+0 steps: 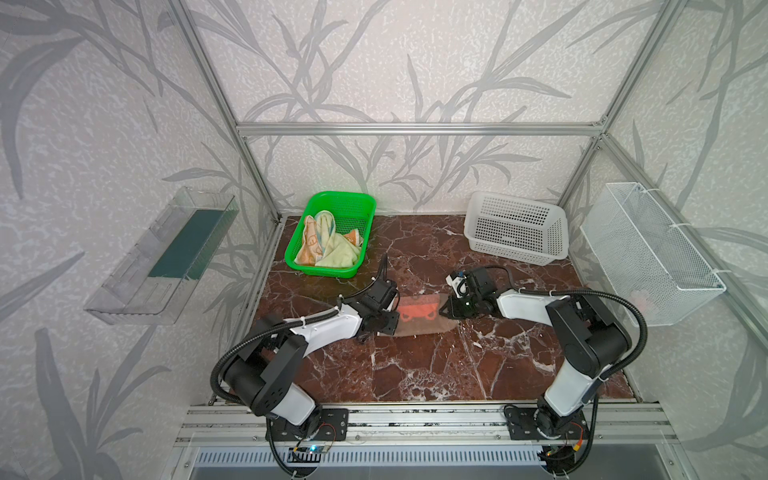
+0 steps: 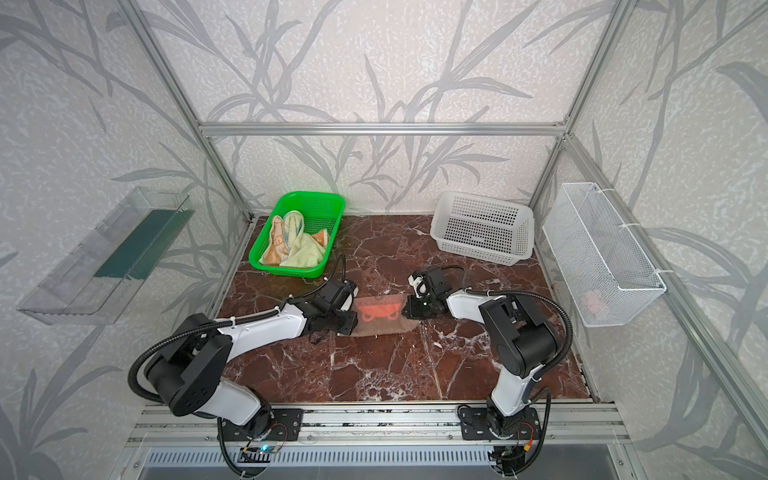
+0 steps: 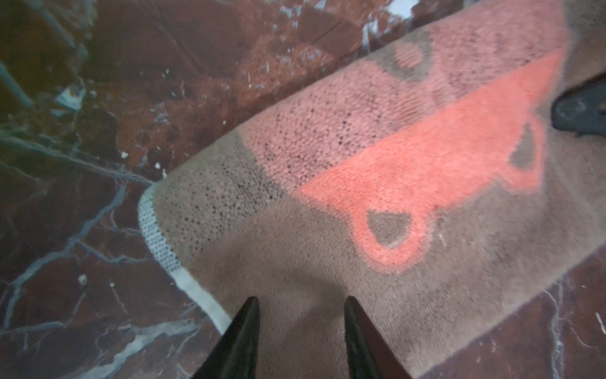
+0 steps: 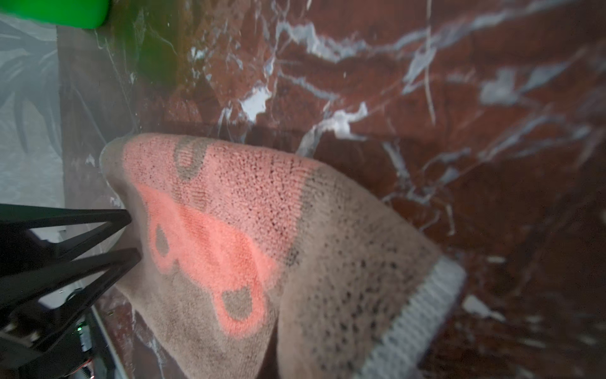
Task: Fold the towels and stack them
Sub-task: 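Lift the folded towel with the right gripper while the left gripper releases, then carry the brown towel with the right gripper into the white basket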
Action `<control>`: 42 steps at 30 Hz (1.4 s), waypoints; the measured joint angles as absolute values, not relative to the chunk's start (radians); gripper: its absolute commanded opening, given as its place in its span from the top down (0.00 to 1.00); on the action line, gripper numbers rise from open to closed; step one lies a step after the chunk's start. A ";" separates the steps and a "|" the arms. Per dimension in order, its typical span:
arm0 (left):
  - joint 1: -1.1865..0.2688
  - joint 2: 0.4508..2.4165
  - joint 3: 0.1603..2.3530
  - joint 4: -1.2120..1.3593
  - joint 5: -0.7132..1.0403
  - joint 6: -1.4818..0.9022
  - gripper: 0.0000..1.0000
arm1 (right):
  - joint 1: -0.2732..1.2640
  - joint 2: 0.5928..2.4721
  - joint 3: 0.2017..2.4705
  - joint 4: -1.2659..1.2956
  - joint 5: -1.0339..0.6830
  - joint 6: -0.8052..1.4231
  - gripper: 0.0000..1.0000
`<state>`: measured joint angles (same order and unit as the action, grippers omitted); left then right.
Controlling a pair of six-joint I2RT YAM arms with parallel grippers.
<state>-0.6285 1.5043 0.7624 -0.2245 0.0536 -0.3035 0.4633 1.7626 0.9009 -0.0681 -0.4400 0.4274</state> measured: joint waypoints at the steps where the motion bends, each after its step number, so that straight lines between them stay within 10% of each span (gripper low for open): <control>1: -0.628 1.491 0.762 -0.218 0.054 -0.303 0.47 | 0.463 1.766 0.937 -0.105 -0.420 0.407 1.00; 5: -0.628 1.444 0.762 -0.195 0.054 -0.299 0.40 | 0.463 1.788 1.093 -0.226 -0.362 0.332 1.00; 7: -0.628 1.428 0.762 -0.182 0.054 -0.296 0.08 | 0.460 1.813 1.180 -0.279 -0.339 0.294 1.00; 12: -0.628 1.402 0.735 -0.150 0.050 -0.302 0.02 | 0.435 1.908 1.375 -0.385 -0.312 0.218 1.00; 42: -0.628 1.340 0.662 -0.071 0.000 -0.316 0.01 | 0.219 2.447 2.472 -0.807 -0.288 0.107 1.00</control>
